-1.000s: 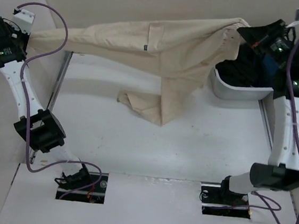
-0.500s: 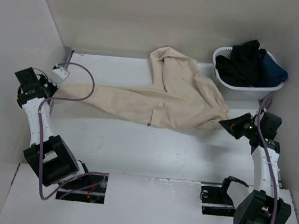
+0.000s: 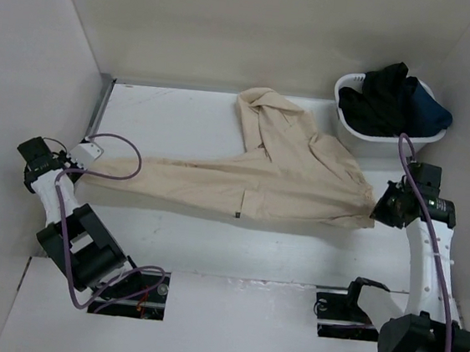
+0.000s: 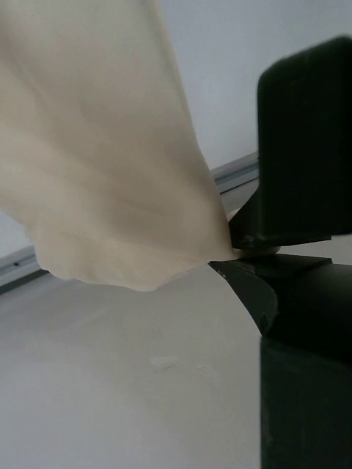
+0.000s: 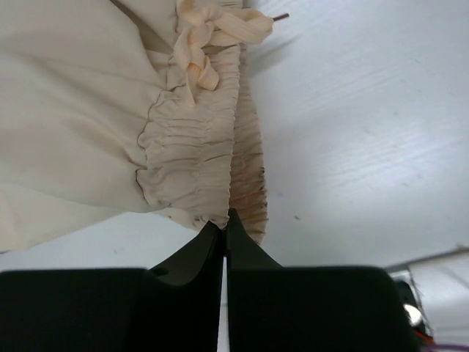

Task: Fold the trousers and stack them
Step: Flatten the trousers out

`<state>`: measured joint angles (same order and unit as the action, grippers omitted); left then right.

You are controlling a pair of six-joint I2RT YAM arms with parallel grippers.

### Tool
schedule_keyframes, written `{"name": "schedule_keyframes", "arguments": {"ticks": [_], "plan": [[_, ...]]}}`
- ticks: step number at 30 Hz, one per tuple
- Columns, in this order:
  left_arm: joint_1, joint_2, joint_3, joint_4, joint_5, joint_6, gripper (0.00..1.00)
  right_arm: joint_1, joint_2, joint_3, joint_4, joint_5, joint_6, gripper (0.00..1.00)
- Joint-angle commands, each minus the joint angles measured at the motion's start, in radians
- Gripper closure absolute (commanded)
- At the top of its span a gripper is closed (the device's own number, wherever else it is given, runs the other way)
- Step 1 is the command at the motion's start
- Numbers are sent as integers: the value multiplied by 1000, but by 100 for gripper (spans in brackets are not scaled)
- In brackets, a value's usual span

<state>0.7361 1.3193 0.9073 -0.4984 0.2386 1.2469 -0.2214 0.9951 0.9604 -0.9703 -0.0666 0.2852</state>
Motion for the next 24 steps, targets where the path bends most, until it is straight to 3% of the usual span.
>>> {"name": "schedule_keyframes", "arguments": {"ticks": [1,4,9,13,14,16,19,21,24], "plan": [[49,15,44,38,18,57,97,-5,-36,113,-197,123,-96,97],[49,20,62,-35,33,92,97,16,-21,147,-303,209,-149,94],[12,24,58,-250,36,91,95,49,30,80,-315,269,-165,87],[24,14,27,-281,21,80,95,58,46,78,-352,379,-196,83],[30,9,21,-290,13,82,95,61,56,80,-355,384,-195,77],[32,6,12,-325,-8,97,91,78,72,84,-358,392,-193,55],[32,-6,2,-408,-54,167,75,98,82,109,-354,407,-202,27],[47,-12,4,-460,-117,215,63,103,77,158,-361,438,-207,23],[99,-19,47,-523,-214,296,56,113,66,291,-352,413,-195,25]]}}
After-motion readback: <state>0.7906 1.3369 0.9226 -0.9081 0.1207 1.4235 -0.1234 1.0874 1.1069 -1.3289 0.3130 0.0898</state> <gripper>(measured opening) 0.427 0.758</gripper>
